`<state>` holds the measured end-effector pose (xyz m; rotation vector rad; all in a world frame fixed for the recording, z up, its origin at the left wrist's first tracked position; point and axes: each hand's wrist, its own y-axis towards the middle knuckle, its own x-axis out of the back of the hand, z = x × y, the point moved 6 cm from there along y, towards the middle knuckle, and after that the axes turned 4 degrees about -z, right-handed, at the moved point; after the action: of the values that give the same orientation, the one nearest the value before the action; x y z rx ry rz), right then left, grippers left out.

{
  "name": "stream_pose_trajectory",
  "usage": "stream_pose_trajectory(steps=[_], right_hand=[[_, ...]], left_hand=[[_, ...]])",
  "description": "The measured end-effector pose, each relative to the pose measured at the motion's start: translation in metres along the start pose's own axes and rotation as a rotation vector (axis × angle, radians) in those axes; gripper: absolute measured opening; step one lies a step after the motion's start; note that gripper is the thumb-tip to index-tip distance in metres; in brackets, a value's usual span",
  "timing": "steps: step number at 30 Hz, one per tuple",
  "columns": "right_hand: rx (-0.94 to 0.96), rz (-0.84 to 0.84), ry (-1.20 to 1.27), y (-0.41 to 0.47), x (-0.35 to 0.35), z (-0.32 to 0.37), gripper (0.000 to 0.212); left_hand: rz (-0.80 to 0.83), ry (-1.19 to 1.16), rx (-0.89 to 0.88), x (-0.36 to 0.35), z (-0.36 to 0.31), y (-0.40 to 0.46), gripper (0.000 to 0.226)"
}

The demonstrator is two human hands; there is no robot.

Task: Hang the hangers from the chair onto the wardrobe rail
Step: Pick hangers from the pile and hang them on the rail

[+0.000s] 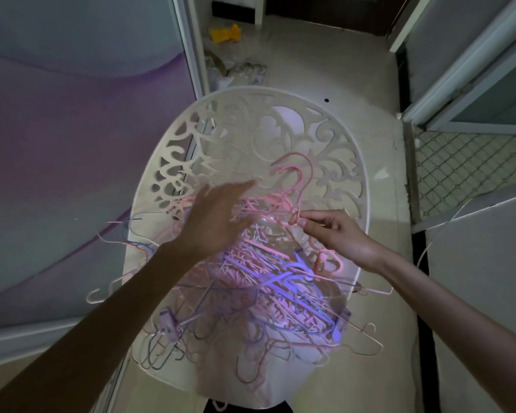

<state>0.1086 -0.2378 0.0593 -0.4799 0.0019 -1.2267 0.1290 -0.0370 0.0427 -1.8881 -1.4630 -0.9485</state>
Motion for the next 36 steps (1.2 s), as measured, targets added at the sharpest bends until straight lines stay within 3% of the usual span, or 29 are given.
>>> stream_pose_trajectory(steps=[3,7,10,13,14,15,17,20,22,28,32,35,36], right_hand=[[-0.029,0.005,0.071,-0.001,-0.002,-0.004,0.018],[-0.093,0.064,0.125,-0.004,0.000,-0.013,0.021],[-0.138,0.060,0.203,-0.004,0.003,-0.027,0.022],[-0.177,-0.069,0.249,-0.005,0.004,-0.045,0.023],[-0.160,-0.140,0.211,-0.006,0.004,-0.048,0.021],[-0.127,-0.214,0.161,-0.005,0.005,-0.050,0.018],[-0.041,-0.339,0.067,-0.004,0.003,-0.055,0.018],[0.032,-0.425,-0.023,-0.003,0.001,-0.060,0.016],[0.064,-0.435,-0.043,-0.005,-0.005,-0.062,0.017],[0.191,-0.478,-0.037,-0.010,-0.023,-0.055,0.018],[0.089,-0.479,0.041,-0.015,-0.027,-0.063,0.024],[-0.037,-0.419,0.110,-0.022,-0.040,-0.073,0.022],[-0.077,-0.397,0.135,-0.025,-0.046,-0.075,0.020]], left_hand=[[0.172,-0.288,-0.004,-0.022,-0.022,0.007,0.038],[0.181,-0.400,0.021,-0.022,-0.019,0.009,0.028],[-0.092,-0.066,-0.037,-0.005,-0.004,0.006,0.044],[-0.504,-0.024,0.445,0.015,0.044,-0.037,0.045],[-0.550,-0.044,0.593,0.012,0.062,-0.058,0.044],[-0.532,-0.014,0.626,0.004,0.074,-0.075,0.043],[-0.372,0.094,0.417,-0.017,0.086,-0.103,0.045],[0.078,0.259,-0.018,-0.065,0.085,-0.139,0.058],[0.203,0.326,-0.180,-0.092,0.089,-0.165,0.060],[-0.060,0.247,-0.053,-0.111,0.086,-0.165,0.028],[-0.065,0.375,-0.032,-0.113,0.091,-0.155,0.070],[-0.100,0.448,-0.100,-0.117,0.092,-0.148,0.076],[-0.041,0.449,-0.095,-0.120,0.092,-0.145,0.074]])
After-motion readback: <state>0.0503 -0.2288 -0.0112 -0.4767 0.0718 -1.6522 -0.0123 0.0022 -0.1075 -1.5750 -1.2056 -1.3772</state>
